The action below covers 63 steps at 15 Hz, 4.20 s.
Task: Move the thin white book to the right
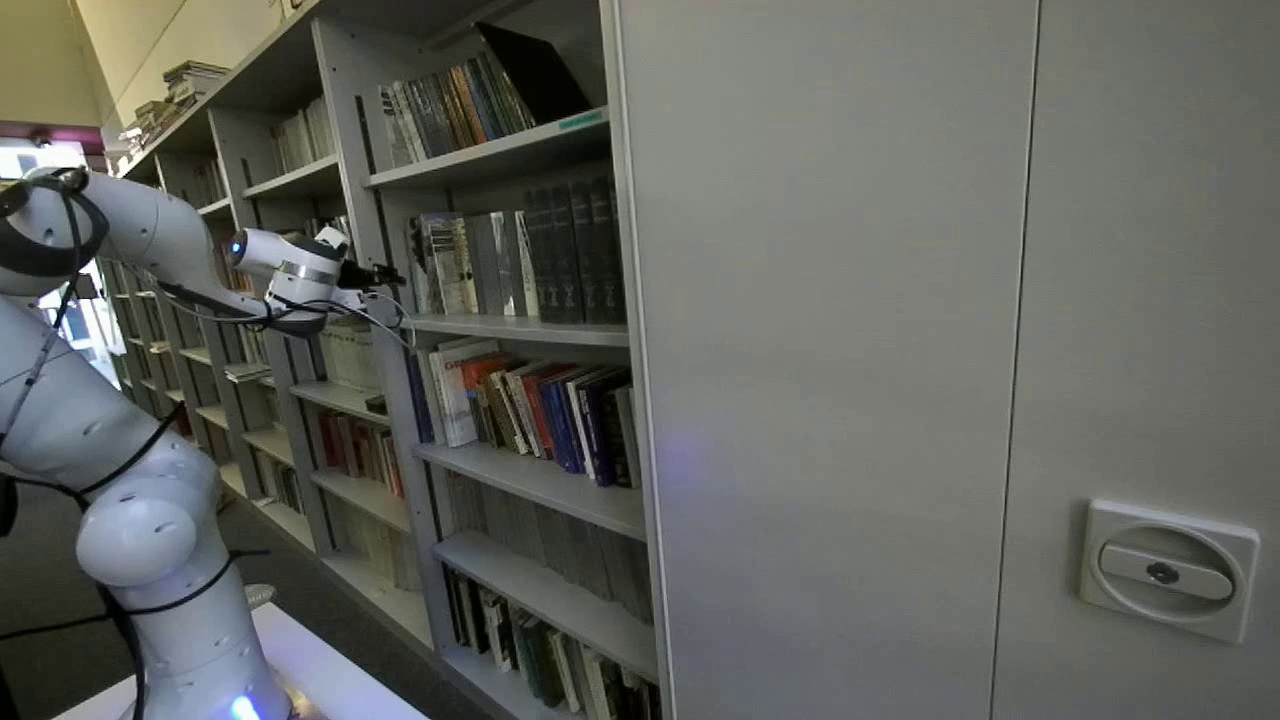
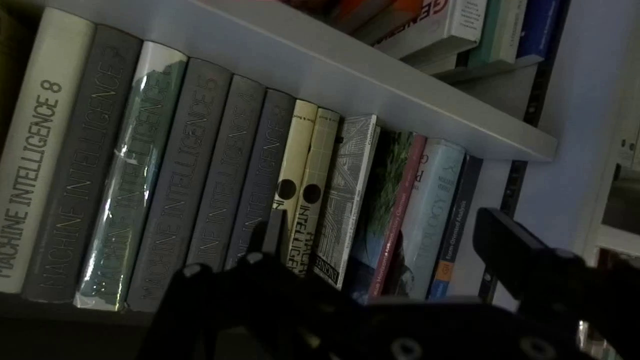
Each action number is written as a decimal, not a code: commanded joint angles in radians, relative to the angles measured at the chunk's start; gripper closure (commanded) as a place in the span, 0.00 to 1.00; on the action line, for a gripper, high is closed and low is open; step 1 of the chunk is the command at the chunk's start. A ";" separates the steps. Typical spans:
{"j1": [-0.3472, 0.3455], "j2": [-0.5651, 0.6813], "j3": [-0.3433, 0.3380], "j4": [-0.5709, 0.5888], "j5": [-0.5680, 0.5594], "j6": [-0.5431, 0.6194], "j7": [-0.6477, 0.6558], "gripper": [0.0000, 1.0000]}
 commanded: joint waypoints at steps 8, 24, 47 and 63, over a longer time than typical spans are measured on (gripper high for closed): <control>-0.212 -0.066 0.169 0.047 0.011 0.113 0.278 0.00; -0.347 -0.187 0.291 0.067 0.019 0.118 0.491 0.00; -0.687 -0.460 0.513 0.220 0.432 0.015 0.282 0.00; -0.751 -0.625 0.550 0.216 0.998 0.022 -0.147 0.00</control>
